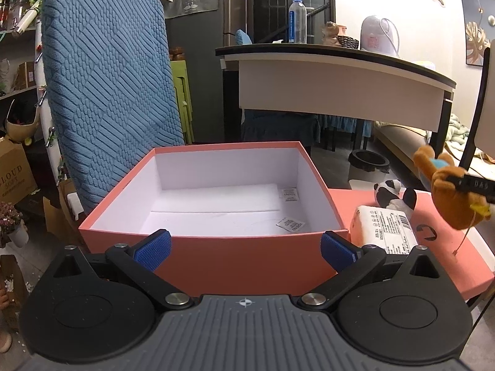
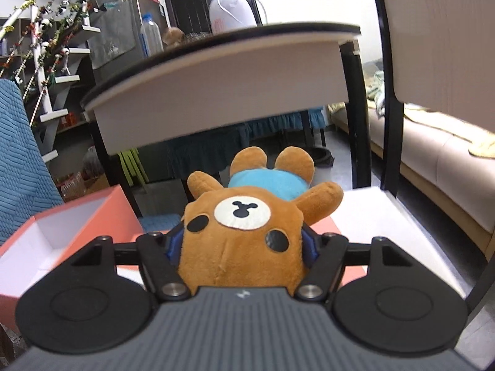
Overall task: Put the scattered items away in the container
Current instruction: 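Grasp the brown teddy bear with the right gripper, then carry the teddy bear with the right gripper and lower it into the pink box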
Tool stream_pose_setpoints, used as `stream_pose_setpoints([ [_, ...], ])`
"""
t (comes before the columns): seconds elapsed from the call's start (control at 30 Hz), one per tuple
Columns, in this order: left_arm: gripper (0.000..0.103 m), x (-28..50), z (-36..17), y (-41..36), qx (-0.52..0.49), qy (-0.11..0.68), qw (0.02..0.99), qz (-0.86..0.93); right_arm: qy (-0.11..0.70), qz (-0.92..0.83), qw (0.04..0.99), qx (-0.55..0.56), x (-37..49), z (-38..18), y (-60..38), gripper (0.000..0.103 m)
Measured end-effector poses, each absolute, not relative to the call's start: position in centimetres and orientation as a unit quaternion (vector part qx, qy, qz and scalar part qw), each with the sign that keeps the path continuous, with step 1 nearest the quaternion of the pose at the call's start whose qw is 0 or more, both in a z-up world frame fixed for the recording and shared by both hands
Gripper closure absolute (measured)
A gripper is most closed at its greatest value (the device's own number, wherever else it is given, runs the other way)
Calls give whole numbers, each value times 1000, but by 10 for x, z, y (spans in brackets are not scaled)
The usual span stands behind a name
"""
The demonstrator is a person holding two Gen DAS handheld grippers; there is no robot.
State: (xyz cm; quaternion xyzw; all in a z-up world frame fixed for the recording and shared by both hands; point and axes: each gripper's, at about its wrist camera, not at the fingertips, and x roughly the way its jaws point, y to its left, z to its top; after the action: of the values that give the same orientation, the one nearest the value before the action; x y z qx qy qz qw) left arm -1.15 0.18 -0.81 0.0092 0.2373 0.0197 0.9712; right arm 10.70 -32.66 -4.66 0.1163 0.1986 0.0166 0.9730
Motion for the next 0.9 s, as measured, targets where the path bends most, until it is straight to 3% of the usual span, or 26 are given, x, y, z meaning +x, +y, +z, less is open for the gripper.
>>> stream_pose_setpoints([
  [0.53, 0, -22, -16, 37, -7, 246, 968, 53, 177, 136, 971, 88, 151, 22, -233, 33],
  [0.9, 0, -31, -19, 69, -19, 251, 962, 110, 252, 268, 929, 37, 220, 18, -103, 33],
])
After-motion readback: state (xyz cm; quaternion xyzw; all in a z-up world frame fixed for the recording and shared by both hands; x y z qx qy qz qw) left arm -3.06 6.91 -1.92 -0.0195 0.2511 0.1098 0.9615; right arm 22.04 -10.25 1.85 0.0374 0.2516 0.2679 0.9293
